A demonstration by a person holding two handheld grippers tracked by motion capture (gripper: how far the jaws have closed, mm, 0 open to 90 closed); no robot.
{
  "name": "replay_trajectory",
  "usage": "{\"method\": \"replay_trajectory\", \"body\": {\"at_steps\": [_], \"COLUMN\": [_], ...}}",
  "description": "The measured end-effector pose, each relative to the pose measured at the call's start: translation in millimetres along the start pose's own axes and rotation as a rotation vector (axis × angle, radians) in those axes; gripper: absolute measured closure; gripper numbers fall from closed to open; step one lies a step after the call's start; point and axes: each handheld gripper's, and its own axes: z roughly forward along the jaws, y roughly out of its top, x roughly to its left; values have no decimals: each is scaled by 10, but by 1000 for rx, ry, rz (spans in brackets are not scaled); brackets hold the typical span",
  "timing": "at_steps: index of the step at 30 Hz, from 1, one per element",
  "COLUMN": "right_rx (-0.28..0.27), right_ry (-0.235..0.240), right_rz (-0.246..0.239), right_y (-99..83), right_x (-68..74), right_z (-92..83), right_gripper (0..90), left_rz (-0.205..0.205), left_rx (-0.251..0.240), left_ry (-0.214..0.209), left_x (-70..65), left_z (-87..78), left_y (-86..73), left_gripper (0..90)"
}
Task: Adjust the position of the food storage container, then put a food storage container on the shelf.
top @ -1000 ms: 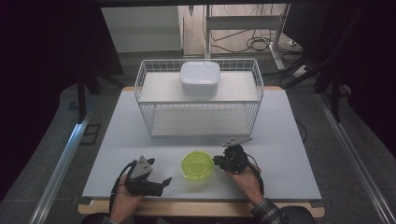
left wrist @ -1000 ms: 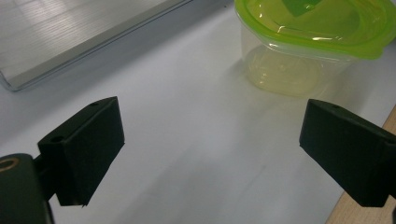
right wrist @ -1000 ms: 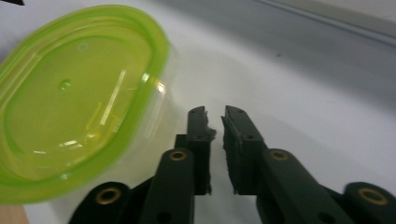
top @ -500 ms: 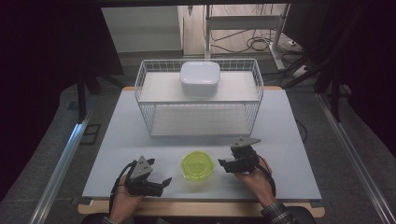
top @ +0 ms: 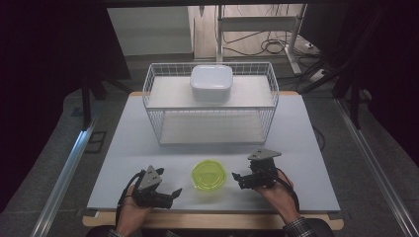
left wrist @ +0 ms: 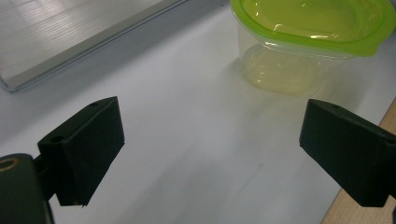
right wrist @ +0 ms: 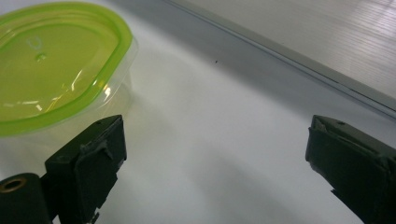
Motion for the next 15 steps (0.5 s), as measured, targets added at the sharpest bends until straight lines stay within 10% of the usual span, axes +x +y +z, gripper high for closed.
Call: {"method": "replay_trajectory", "body": {"at_steps": [15], "right_rx": [43], "right_ry": [46], "right_rz": [66], "right_y": [60], "right_x": [-5], "right_z": [-106], "right_gripper": [82], "left_rz": [3], "left_rx": [0], "left_ry": [0], "left_x": [-2], "left_z": [4], "left_y": [2], "left_gripper": [64]}}
